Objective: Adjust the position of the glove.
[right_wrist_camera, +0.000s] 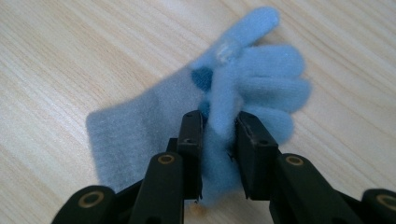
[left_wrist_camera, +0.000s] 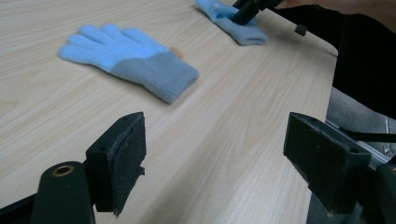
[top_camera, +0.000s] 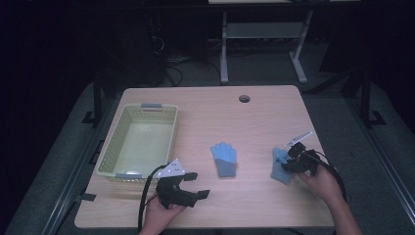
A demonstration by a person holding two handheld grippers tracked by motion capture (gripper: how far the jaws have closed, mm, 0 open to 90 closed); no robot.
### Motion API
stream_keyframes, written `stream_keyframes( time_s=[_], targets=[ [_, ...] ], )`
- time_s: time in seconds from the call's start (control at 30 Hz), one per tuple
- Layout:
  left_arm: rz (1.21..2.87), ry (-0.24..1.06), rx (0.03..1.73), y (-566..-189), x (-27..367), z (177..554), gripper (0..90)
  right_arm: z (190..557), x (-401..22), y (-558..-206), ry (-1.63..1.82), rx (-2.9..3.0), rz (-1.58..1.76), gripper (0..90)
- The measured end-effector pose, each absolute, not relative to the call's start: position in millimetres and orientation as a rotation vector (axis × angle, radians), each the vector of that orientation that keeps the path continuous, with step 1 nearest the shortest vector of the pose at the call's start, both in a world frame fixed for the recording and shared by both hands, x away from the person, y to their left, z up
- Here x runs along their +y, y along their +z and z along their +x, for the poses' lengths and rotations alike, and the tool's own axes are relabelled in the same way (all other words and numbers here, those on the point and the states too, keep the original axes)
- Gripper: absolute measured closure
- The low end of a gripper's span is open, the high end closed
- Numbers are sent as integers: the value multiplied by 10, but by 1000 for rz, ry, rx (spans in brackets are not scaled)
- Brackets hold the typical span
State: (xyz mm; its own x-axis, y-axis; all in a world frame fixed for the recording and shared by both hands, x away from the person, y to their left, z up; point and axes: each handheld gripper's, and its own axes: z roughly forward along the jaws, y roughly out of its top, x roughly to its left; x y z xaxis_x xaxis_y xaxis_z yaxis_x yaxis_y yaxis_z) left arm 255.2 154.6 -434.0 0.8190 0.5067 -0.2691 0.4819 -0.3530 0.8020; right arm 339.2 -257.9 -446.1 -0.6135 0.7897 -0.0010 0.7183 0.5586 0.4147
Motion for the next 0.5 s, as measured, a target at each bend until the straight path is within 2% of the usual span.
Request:
stream_keyframes(
  time_s=[0.5],
  targets=[
    [2008, 23, 727, -4355, 1526, 2547, 207, 3375, -2560, -4460, 560, 2603, 1266, 758]
  ],
)
